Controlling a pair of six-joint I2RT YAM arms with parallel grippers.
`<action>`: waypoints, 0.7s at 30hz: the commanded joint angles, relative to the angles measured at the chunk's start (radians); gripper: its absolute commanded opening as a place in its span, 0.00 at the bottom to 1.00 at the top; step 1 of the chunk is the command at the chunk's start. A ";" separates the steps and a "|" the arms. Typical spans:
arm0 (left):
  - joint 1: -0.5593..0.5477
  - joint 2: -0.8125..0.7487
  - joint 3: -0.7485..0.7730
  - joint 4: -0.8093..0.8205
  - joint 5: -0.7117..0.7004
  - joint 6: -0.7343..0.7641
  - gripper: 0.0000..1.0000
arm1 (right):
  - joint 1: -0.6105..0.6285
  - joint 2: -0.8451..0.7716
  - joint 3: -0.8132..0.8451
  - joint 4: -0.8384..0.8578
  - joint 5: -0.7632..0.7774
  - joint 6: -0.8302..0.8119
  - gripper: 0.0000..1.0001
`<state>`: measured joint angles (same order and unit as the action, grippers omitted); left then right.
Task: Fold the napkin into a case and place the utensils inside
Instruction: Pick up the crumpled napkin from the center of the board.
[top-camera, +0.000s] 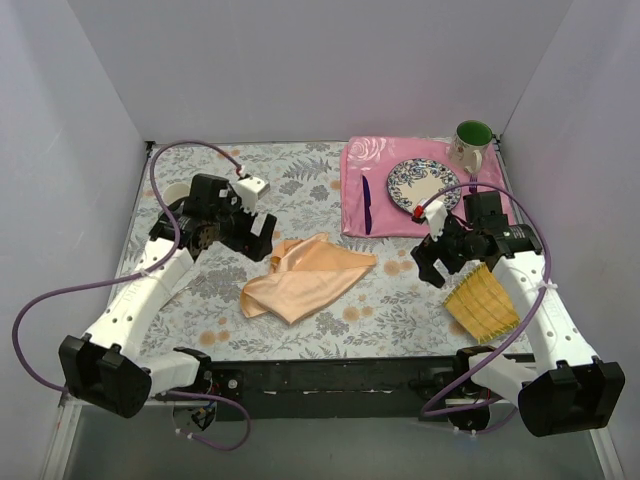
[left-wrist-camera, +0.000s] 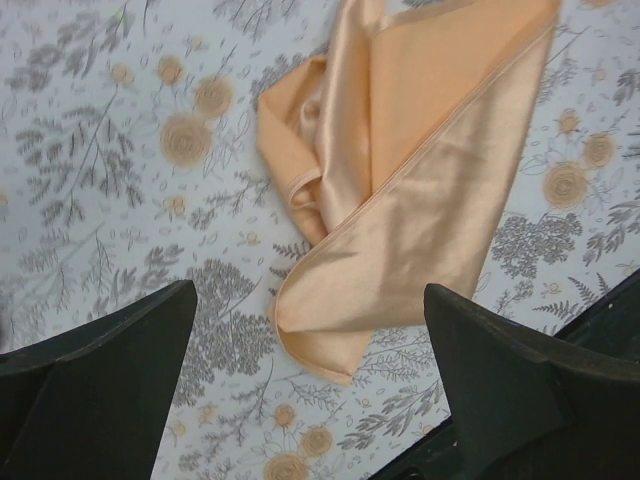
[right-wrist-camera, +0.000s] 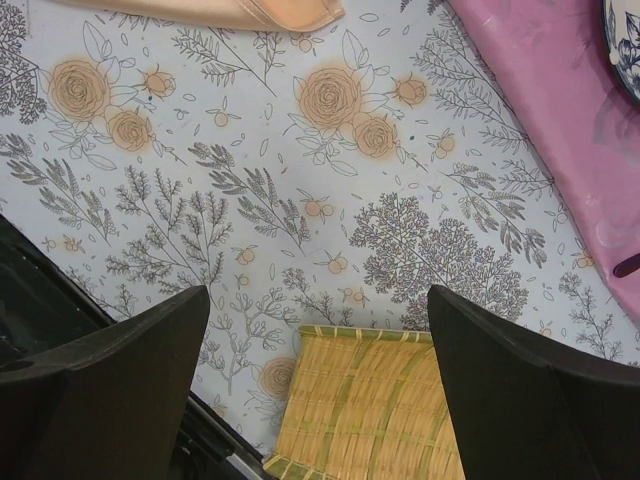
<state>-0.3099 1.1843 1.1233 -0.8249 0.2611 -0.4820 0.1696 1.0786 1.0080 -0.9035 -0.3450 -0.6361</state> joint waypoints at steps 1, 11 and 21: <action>-0.064 0.049 0.096 -0.063 0.049 0.097 0.98 | 0.002 0.020 0.070 -0.026 -0.032 -0.034 0.99; -0.066 -0.095 -0.118 -0.111 -0.097 0.166 0.98 | 0.090 0.160 0.130 0.087 0.043 -0.063 0.99; -0.066 -0.144 -0.302 -0.125 -0.086 0.172 0.98 | 0.172 0.352 0.208 0.156 0.029 -0.007 0.89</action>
<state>-0.3759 1.0599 0.8562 -0.9504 0.1905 -0.3302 0.3073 1.3788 1.1645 -0.8043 -0.3107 -0.6731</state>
